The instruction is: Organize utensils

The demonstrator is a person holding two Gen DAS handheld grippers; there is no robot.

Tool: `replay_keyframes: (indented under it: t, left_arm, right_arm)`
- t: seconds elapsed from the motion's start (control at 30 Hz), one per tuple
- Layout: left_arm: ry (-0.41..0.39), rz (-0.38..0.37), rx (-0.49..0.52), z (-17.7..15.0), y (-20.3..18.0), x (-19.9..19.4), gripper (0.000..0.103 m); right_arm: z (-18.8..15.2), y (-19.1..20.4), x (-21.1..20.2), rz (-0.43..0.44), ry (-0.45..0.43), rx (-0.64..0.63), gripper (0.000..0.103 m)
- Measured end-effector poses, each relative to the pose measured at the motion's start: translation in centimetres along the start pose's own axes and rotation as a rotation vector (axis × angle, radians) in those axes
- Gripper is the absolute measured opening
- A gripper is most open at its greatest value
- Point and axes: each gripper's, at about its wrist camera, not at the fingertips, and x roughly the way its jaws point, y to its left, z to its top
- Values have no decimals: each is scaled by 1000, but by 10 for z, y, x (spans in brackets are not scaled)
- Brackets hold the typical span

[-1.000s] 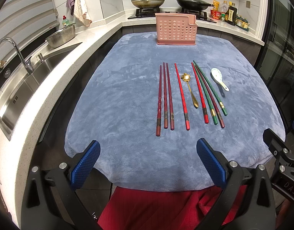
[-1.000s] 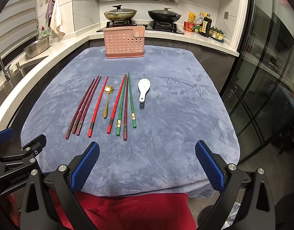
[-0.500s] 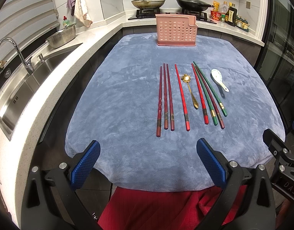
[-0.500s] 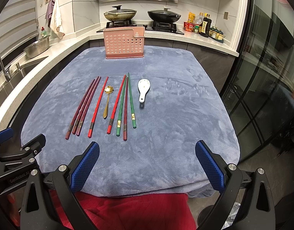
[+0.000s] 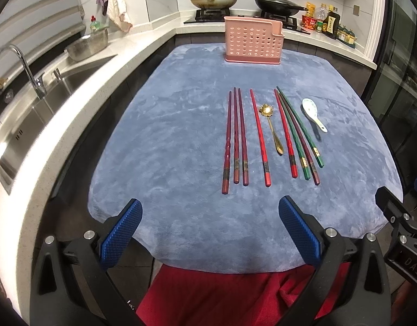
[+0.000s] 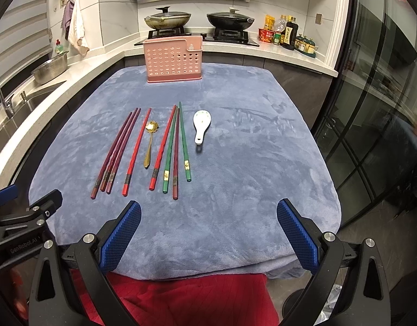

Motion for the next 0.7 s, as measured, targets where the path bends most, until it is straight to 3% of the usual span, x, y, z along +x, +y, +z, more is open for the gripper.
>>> replay_keyframes:
  t: [0.37, 0.7]
  left_arm:
    - [63, 11, -61, 13, 22, 61, 96]
    - [105, 9, -35, 23, 17, 114, 94]
  right_arm:
    - [6, -11, 37, 1, 55, 29, 96]
    - [20, -14, 75, 1, 105, 50, 96]
